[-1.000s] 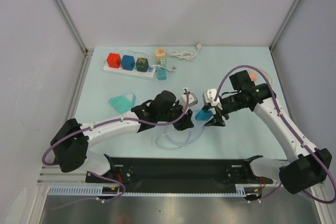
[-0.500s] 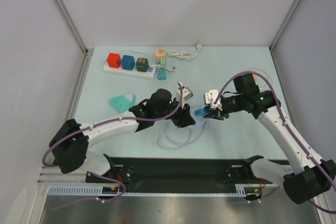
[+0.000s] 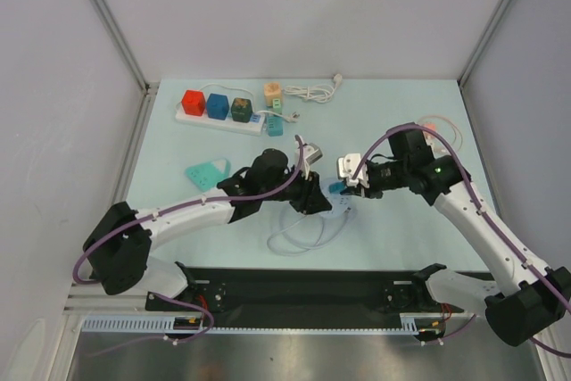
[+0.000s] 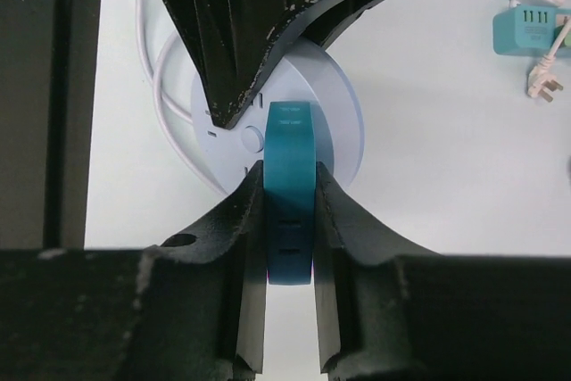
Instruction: Pull the plug off the socket
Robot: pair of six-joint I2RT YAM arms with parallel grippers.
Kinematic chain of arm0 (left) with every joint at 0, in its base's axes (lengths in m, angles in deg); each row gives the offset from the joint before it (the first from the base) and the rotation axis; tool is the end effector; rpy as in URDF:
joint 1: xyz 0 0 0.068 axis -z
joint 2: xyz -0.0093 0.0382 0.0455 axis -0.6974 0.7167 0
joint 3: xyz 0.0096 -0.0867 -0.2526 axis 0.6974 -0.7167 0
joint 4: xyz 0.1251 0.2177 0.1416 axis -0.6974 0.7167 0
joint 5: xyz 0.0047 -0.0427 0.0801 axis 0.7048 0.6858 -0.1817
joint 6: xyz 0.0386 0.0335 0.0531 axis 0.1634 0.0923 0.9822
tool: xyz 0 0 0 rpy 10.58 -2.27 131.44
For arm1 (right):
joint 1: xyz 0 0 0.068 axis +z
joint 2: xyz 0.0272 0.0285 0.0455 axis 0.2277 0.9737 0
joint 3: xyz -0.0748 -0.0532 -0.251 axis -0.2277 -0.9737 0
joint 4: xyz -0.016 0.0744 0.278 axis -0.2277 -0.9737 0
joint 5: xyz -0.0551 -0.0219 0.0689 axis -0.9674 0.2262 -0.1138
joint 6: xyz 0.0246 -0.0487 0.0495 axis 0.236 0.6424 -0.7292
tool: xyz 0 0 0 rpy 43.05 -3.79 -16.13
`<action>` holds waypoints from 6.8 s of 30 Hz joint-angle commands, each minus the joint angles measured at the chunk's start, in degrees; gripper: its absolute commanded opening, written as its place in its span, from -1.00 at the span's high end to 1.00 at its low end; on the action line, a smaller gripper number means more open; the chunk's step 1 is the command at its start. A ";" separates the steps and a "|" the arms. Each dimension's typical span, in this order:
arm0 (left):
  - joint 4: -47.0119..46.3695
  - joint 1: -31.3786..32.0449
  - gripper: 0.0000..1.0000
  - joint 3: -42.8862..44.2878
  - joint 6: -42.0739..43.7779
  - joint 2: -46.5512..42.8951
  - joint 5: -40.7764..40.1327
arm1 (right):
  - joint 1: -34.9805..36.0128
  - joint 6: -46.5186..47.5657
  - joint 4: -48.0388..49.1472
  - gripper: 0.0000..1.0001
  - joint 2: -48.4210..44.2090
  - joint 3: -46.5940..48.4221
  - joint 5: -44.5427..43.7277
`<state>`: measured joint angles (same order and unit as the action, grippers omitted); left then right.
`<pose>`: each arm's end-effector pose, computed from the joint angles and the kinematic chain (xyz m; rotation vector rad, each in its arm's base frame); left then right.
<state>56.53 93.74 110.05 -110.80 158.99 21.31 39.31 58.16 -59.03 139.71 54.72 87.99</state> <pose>0.2158 -0.2916 0.2225 0.7831 2.0621 -1.1855 0.2118 0.1527 0.3144 -1.7458 1.2980 0.5918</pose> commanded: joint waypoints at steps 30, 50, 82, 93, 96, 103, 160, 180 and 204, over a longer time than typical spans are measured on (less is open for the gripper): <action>4.55 -8.91 1.00 9.28 -0.80 16.41 -4.10 | -12.26 -13.50 4.60 1.00 -4.86 2.69 -5.40; -5.55 -9.26 1.00 -3.80 2.55 -1.51 -8.66 | -31.34 -42.88 57.07 1.00 23.50 -7.16 -59.88; -7.13 -20.41 1.00 -27.98 -11.59 -29.90 -22.64 | -30.63 -40.85 28.06 -0.74 22.41 5.07 -31.84; -8.27 -31.50 0.99 -23.87 -11.88 -19.98 -10.10 | -27.64 -43.47 24.37 -0.85 1.56 -9.60 10.16; -6.79 -31.50 1.00 -19.57 -9.59 -15.85 -8.23 | -29.48 -43.12 24.81 -0.85 0.59 -11.11 11.03; -2.39 -31.50 1.00 -12.52 -7.65 -8.30 -6.41 | -32.04 -44.96 25.86 -0.85 -1.61 -11.81 12.97; 6.48 -17.17 -0.43 86.11 -35.08 72.59 -8.14 | -36.61 -49.45 30.26 -0.86 -4.77 -13.13 0.84; 20.48 -17.17 -0.73 68.37 -6.78 46.23 -21.23 | -38.63 -48.48 30.35 -0.87 -4.16 -14.00 1.98; 10.93 -35.72 -0.83 19.55 -25.57 13.42 -23.96 | -40.21 -49.54 31.67 -0.85 -4.16 -15.06 4.18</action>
<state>64.48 58.41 126.72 -132.74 173.06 -3.93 -0.51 9.26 -29.48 135.75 39.77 90.79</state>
